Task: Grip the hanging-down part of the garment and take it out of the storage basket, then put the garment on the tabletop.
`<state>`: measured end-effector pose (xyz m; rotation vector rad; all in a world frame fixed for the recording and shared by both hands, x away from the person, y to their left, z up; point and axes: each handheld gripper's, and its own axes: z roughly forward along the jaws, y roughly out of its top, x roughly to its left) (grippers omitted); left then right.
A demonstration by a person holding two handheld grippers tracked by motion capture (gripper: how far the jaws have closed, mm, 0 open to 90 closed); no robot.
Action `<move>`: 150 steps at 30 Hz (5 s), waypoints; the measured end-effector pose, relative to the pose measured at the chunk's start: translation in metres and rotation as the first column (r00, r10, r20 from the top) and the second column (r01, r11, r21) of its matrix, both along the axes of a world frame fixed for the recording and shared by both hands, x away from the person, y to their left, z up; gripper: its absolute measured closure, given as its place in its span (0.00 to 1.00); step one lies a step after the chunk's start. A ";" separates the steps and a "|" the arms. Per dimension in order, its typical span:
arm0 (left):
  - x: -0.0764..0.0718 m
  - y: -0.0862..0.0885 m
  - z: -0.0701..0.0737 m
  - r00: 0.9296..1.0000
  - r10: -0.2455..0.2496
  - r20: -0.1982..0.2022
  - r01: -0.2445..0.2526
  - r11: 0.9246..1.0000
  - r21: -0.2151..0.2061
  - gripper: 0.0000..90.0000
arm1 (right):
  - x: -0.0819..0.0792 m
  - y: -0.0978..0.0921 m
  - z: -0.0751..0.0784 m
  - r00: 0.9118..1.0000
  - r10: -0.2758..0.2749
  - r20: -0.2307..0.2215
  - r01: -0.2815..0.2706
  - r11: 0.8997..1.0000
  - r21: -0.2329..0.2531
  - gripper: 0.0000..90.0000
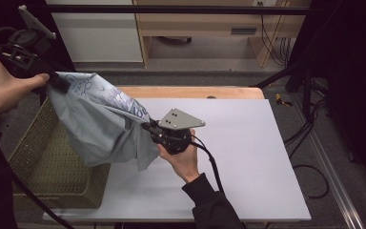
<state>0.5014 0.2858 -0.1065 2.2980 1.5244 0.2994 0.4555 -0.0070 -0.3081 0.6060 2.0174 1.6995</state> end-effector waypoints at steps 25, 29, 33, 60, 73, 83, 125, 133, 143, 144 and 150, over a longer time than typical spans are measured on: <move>0.005 -0.006 -0.014 1.000 -0.019 -0.020 0.019 1.000 -0.001 0.94 | -0.010 -0.015 -0.053 0.995 -0.020 -0.093 0.023 0.999 0.031 0.16; 0.005 -0.006 -0.014 1.000 -0.018 -0.022 0.018 1.000 0.001 0.94 | -0.013 -0.036 -0.052 0.994 -0.056 -0.089 0.061 0.997 0.052 0.11; 0.006 -0.005 -0.014 0.999 -0.017 -0.028 0.017 1.000 0.002 0.94 | -0.015 -0.055 -0.055 0.992 -0.094 -0.084 0.100 0.992 0.076 0.06; 0.010 0.002 -0.021 0.998 0.006 -0.056 -0.006 1.000 -0.003 0.94 | -0.051 -0.168 -0.097 0.938 -0.334 -0.092 0.340 0.938 0.065 0.01; 0.013 0.003 -0.022 0.998 0.002 -0.059 -0.003 1.000 -0.008 0.94 | -0.062 -0.182 -0.111 0.933 -0.350 -0.081 0.356 0.931 0.083 0.00; 0.013 0.003 -0.024 0.998 0.001 -0.058 -0.001 1.000 -0.014 0.94 | -0.066 -0.188 -0.117 0.925 -0.367 -0.098 0.375 0.923 0.084 0.00; -0.001 -0.143 -0.020 0.951 -0.309 -0.007 0.309 0.951 0.021 0.94 | -0.069 -0.200 -0.120 0.919 -0.376 -0.120 0.386 0.919 0.079 0.00; -0.011 -0.192 -0.025 0.904 -0.428 0.001 0.428 0.903 0.033 0.94 | -0.068 -0.198 -0.122 0.919 -0.374 -0.127 0.384 0.921 0.068 0.00; -0.011 -0.225 -0.047 0.867 -0.498 -0.018 0.498 0.867 0.035 0.94 | -0.069 -0.199 -0.120 0.918 -0.371 -0.138 0.384 0.920 0.080 0.00; -0.009 -0.226 -0.052 0.866 -0.499 -0.023 0.500 0.866 0.028 0.94 | -0.069 -0.200 -0.120 0.919 -0.371 -0.136 0.383 0.920 0.082 0.00; 0.000 -0.231 -0.080 0.865 -0.501 -0.041 0.501 0.865 0.006 0.94 | -0.068 -0.200 -0.122 0.919 -0.372 -0.128 0.383 0.921 0.072 0.00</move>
